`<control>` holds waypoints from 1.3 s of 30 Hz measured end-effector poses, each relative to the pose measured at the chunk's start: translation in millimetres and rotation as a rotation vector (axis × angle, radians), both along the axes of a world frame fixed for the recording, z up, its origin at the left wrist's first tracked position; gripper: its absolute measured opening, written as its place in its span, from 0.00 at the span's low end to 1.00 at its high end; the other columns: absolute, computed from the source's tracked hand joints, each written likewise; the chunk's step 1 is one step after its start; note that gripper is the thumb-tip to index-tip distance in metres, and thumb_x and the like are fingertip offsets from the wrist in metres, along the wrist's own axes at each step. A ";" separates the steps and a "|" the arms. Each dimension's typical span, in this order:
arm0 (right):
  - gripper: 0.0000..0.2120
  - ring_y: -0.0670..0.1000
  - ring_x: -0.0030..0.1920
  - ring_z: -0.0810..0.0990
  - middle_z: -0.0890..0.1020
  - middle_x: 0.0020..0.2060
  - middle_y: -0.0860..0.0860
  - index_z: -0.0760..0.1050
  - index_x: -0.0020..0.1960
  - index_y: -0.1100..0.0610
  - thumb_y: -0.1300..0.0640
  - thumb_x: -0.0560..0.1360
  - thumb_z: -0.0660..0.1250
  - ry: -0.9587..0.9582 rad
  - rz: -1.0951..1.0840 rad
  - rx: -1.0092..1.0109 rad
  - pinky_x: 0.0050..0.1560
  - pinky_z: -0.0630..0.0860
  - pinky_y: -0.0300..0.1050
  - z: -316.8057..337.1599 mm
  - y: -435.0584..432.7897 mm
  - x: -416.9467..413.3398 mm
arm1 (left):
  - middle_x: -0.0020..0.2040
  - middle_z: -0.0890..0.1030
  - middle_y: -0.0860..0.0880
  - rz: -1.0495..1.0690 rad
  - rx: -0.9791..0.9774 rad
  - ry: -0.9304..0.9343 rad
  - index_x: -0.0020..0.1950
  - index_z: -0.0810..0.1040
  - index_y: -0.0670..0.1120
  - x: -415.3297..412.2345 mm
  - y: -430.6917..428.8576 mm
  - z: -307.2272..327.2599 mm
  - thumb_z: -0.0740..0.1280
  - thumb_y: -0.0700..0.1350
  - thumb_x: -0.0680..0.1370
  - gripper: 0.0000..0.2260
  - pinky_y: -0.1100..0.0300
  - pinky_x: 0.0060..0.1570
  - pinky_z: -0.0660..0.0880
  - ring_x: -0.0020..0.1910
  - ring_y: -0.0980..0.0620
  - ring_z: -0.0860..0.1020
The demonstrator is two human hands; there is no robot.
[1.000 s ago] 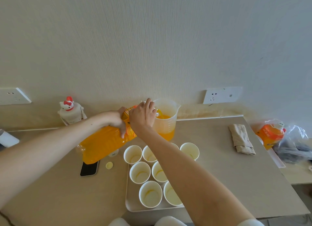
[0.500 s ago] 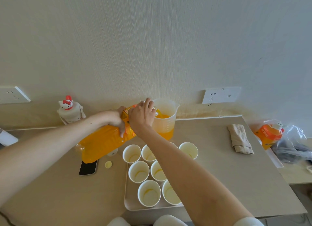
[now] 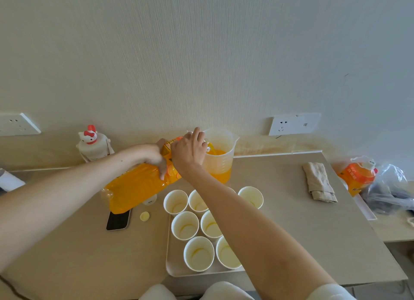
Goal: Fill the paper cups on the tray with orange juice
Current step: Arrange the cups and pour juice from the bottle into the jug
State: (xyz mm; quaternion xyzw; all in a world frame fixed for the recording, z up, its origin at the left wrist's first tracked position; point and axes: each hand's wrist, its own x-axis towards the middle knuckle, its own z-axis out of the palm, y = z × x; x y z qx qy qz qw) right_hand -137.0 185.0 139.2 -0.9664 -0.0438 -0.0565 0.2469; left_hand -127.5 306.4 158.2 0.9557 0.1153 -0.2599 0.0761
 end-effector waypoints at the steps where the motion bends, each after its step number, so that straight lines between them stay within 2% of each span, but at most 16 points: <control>1: 0.22 0.57 0.67 0.63 0.65 0.65 0.58 0.68 0.68 0.66 0.53 0.81 0.52 -0.002 0.001 -0.003 0.63 0.64 0.51 -0.2 -0.2 0.1 | 0.68 0.72 0.44 0.003 -0.002 0.000 0.76 0.51 0.55 -0.3 -0.1 0.3 0.79 0.52 0.55 0.56 0.46 0.56 0.75 0.62 0.40 0.74; 6: 0.21 0.58 0.66 0.63 0.66 0.65 0.58 0.68 0.67 0.66 0.53 0.81 0.53 -0.006 0.000 -0.003 0.63 0.64 0.51 -0.8 0.1 0.2 | 0.70 0.70 0.43 0.003 -0.009 0.011 0.77 0.50 0.54 -2.7 -2.2 4.1 0.81 0.49 0.58 0.56 0.47 0.56 0.75 0.64 0.39 0.73; 10: 0.20 0.58 0.66 0.64 0.66 0.64 0.57 0.69 0.65 0.65 0.54 0.81 0.53 -0.013 0.001 0.010 0.62 0.64 0.51 -0.8 0.2 -0.4 | 0.73 0.66 0.43 -0.016 0.014 0.044 0.77 0.48 0.50 -4.9 -10.1 7.2 0.82 0.46 0.61 0.55 0.43 0.60 0.74 0.67 0.37 0.69; 16: 0.19 0.57 0.65 0.64 0.67 0.63 0.57 0.70 0.64 0.65 0.54 0.81 0.53 -0.023 0.004 0.022 0.62 0.63 0.51 -1.5 -1.4 -0.8 | 0.72 0.67 0.42 -0.029 0.025 0.035 0.77 0.50 0.48 -8.0 -14.1 11.1 0.80 0.44 0.64 0.51 0.44 0.60 0.73 0.67 0.37 0.70; 22: 0.20 0.57 0.65 0.64 0.66 0.64 0.57 0.70 0.65 0.65 0.54 0.81 0.52 -0.018 0.000 0.012 0.63 0.63 0.51 -0.9 -1.3 -1.0 | 0.73 0.66 0.42 -0.012 -0.005 0.047 0.77 0.49 0.49 -5.7 -11.3 8.6 0.81 0.44 0.62 0.54 0.41 0.60 0.73 0.67 0.36 0.69; 28: 0.20 0.57 0.66 0.64 0.66 0.65 0.58 0.70 0.65 0.65 0.54 0.81 0.53 -0.017 0.004 0.004 0.63 0.63 0.51 0.4 -2.4 -0.9 | 0.69 0.71 0.43 0.014 -0.039 0.012 0.76 0.54 0.51 -8.0 -4.3 8.8 0.80 0.49 0.60 0.52 0.47 0.57 0.75 0.63 0.40 0.74; 39: 0.20 0.58 0.66 0.63 0.66 0.64 0.58 0.70 0.65 0.65 0.53 0.81 0.53 -0.016 0.015 -0.009 0.63 0.63 0.51 0.3 -2.5 -2.5 | 0.68 0.72 0.43 0.019 -0.051 -0.022 0.77 0.52 0.52 -9.6 -2.2 1.0 0.79 0.54 0.54 0.57 0.47 0.57 0.75 0.63 0.40 0.74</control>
